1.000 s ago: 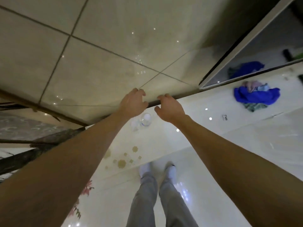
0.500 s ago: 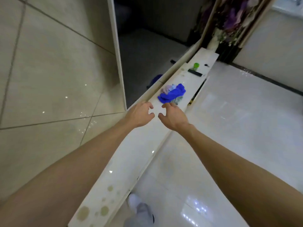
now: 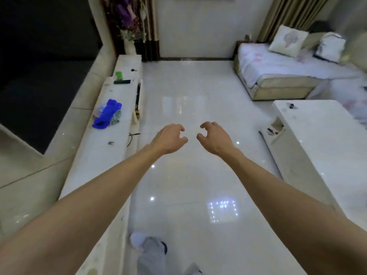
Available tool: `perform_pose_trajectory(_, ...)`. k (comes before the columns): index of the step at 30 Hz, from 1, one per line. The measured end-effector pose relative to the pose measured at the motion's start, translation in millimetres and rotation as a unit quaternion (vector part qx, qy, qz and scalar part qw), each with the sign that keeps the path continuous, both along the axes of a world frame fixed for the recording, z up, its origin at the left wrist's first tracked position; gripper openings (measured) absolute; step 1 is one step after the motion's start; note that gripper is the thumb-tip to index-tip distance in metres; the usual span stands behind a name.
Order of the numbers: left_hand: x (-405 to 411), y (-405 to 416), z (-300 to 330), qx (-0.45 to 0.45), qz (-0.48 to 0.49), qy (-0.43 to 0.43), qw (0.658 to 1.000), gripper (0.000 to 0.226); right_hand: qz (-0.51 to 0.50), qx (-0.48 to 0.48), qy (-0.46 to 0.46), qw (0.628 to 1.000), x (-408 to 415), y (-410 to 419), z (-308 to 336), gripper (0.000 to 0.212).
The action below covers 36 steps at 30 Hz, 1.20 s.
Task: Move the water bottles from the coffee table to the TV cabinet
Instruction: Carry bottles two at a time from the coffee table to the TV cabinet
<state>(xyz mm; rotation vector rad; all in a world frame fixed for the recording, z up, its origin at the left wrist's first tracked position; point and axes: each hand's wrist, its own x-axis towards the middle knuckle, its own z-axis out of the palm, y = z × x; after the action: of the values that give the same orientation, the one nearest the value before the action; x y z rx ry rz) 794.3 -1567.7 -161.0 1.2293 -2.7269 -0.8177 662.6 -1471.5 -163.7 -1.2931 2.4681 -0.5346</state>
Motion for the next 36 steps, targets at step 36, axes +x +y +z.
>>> perform_pose_trajectory(36,-559.9,487.8,-27.5,0.05,-0.557,-0.052,0.827,0.04,-0.589,0.038,-0.063,0.805,-367.3,585.2,-15.2,0.045)
